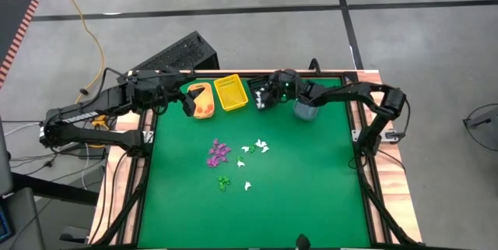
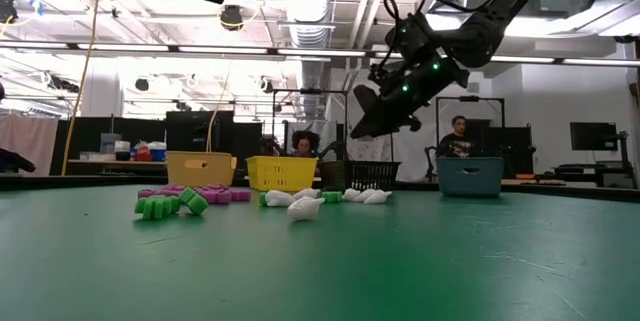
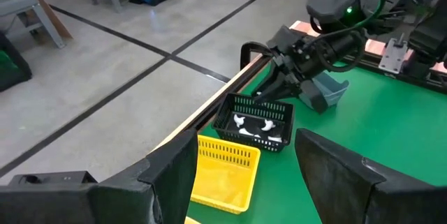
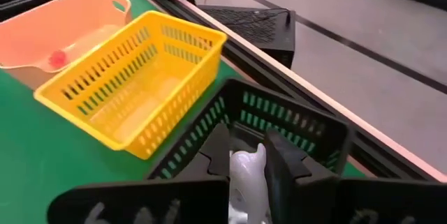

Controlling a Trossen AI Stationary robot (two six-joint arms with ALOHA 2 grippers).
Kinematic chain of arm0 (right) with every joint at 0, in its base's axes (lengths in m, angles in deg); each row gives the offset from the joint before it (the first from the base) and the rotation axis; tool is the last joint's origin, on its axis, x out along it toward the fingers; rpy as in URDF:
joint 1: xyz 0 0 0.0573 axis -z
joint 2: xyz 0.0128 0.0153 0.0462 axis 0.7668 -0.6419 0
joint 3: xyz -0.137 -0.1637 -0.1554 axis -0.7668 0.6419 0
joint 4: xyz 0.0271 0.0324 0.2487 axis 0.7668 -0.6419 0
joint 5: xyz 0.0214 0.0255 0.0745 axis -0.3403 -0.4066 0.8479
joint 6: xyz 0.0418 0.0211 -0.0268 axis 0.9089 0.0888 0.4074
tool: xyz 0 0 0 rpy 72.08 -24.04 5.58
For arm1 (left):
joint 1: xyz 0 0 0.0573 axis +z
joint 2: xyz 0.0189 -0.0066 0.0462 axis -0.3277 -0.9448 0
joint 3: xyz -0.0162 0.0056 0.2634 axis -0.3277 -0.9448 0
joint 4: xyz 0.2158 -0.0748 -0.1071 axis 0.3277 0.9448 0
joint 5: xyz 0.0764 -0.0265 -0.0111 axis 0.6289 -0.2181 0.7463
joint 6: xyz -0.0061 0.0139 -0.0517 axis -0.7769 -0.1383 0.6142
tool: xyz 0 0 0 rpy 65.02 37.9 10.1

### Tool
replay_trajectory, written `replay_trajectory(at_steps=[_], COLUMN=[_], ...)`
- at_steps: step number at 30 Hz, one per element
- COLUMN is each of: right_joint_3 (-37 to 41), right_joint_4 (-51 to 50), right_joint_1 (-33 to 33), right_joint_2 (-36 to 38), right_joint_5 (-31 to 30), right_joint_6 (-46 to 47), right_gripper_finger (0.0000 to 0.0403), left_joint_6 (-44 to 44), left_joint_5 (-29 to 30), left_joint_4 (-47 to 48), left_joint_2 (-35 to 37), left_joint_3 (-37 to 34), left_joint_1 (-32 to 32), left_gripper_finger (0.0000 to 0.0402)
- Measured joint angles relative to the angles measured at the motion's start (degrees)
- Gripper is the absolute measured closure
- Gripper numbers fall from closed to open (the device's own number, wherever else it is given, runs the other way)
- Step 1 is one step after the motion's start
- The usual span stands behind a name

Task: Sort Halloween decoration
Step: Put the white ghost toy into the black bin

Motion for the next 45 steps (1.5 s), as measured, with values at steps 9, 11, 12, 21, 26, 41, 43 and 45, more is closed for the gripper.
replay_trajectory(at_steps=[9,11,12,21,26,41,43,45], right_joint_3=[0.00,0.00,0.00,0.00,0.00,-0.02,-0.02,-0.02], right_joint_4=[-1.42,-1.42,-1.39,-1.40,-0.89,-6.04,-10.06,-13.93], right_joint_1=[0.01,0.04,0.04,0.04,0.04,-8.22,-11.07,-13.91], right_joint_2=[0.00,0.00,0.00,0.00,0.01,4.49,4.87,4.87], right_joint_5=[0.13,0.13,0.13,0.15,1.69,31.89,31.91,31.89], right_joint_6=[0.02,-0.03,-0.15,-0.13,-0.29,-6.17,-9.22,-12.26], right_gripper_finger=[0.0350,0.0343,0.0338,0.0273,0.0255,0.0265,0.0266,0.0266], left_joint_6=[-0.08,-0.06,-0.04,0.01,0.07,-0.09,-0.10,-0.10], left_joint_5=[0.00,0.00,0.00,-0.02,-0.02,-0.50,-0.61,-0.61], left_joint_4=[0.01,0.00,0.02,0.07,0.09,0.57,0.59,0.58], left_joint_2=[0.02,0.00,-0.01,0.02,0.00,-0.01,0.01,0.01], left_joint_3=[0.00,0.00,0.00,0.00,0.00,0.00,0.00,0.00], left_joint_1=[0.00,0.00,0.00,0.00,0.00,-0.02,-0.02,-0.02], left_gripper_finger=[0.0170,0.0170,0.0170,0.0170,0.0170,0.0170,0.0170,0.0170])
